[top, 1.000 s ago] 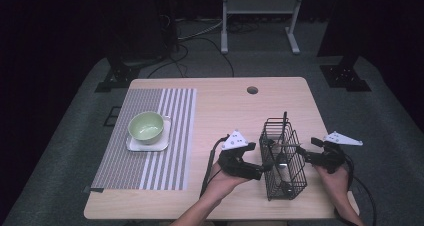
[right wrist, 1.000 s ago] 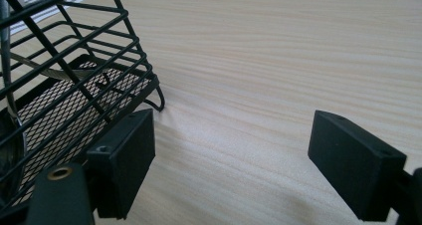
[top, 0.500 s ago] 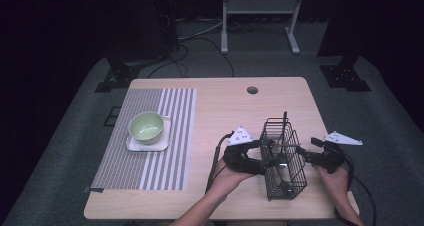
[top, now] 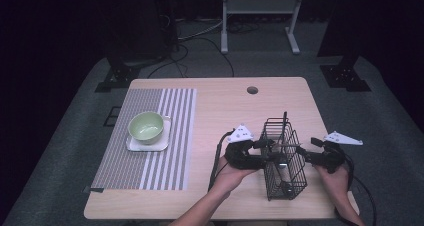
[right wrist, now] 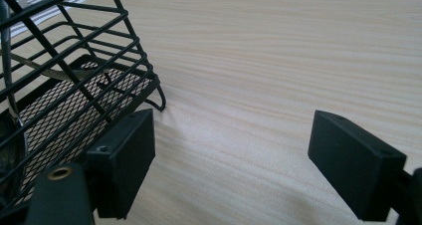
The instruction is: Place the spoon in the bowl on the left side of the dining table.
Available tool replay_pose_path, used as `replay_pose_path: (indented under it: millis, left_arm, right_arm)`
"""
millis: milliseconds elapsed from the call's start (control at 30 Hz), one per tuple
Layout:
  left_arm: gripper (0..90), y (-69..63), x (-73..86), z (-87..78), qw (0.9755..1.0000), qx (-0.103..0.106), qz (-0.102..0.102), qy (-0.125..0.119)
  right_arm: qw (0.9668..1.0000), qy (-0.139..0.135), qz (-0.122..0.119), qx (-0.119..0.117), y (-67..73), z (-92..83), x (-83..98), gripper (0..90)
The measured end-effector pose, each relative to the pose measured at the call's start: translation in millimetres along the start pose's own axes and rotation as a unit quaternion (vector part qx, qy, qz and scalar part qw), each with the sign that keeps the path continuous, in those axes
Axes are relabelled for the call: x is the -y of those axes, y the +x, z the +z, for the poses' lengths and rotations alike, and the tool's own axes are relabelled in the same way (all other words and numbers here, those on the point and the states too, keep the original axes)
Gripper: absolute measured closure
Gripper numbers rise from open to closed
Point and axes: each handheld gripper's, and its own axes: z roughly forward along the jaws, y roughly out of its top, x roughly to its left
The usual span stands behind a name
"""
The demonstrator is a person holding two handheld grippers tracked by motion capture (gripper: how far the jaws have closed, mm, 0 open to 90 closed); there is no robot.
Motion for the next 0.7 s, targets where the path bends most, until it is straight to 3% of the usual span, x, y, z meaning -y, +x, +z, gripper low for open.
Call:
replay_pose_path:
  millis: [200,500,700]
  left_arm:
    - [61.8,0.6,0.5,-0.3,0.9999,0.002,0.01,-0.005]
    - [80.7,-2.1,-2.5,-4.7,0.9994,-0.003,0.031,-0.012]
    - [84.6,-4.9,-2.7,-6.3,0.9993,0.003,0.031,-0.022]
  right_arm:
    - [1.0,0.0,0.002,-0.002,-0.7,0.1,-0.1,17.5]
    - [1.0,-0.001,0.001,-0.002,-1.5,0.3,-0.3,17.5]
    - [1.0,-0.001,0.0,-0.002,-1.5,0.3,-0.3,17.5]
